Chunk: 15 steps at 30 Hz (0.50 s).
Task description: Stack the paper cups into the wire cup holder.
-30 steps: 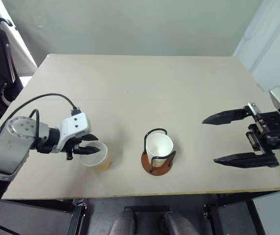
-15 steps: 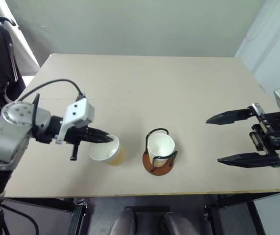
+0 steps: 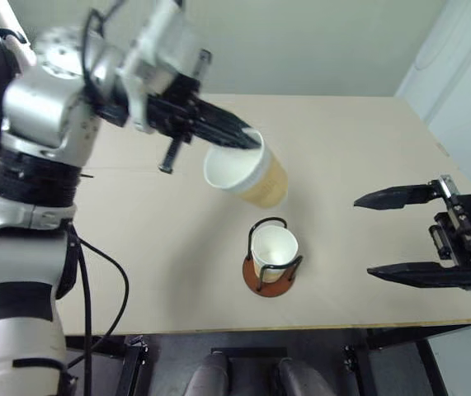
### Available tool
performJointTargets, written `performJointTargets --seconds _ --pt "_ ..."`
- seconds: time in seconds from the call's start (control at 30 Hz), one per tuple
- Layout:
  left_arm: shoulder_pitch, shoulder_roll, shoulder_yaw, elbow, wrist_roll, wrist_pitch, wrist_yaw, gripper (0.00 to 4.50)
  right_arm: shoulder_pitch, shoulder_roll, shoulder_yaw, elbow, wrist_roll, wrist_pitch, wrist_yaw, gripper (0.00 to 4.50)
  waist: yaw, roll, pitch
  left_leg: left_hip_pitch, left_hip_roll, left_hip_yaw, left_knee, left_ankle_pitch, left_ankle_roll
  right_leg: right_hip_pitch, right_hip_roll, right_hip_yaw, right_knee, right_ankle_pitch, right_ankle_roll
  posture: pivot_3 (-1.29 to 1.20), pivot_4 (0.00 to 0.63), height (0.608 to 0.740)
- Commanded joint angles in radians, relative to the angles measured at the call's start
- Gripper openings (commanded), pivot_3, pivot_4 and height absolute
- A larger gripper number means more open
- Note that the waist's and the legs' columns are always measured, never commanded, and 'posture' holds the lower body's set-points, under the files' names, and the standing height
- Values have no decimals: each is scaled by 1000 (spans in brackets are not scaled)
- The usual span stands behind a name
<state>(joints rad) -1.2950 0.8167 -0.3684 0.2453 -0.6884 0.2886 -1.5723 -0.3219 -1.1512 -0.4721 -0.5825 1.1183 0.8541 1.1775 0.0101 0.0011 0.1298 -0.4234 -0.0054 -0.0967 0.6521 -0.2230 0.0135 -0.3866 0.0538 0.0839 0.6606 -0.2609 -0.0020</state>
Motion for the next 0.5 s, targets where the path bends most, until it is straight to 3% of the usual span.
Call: performJointTargets --seconds 0.03,0.23,0.5 --pt "-42 4 -126 18 -40 -91 -42 25 11 -14 -62 -35 36 4 -44 4500 1 0 0 -2 0 0 1 0 0 -1 0 0 0 -1 1 0 150 740" --pt "-73 -26 -256 43 -67 -180 -42 25 53 -28 -122 -81 104 42 -110 4500 6 1 1 -12 0 -1 13 -3 2 -6 0 0 1 -2 5 0 150 740" --pt "-55 -32 -337 15 -67 -226 -42 25 83 -45 -157 -107 158 57 -161 4500 7 1 1 -13 -2 0 16 -5 6 -5 -2 0 1 0 9 0 150 740"
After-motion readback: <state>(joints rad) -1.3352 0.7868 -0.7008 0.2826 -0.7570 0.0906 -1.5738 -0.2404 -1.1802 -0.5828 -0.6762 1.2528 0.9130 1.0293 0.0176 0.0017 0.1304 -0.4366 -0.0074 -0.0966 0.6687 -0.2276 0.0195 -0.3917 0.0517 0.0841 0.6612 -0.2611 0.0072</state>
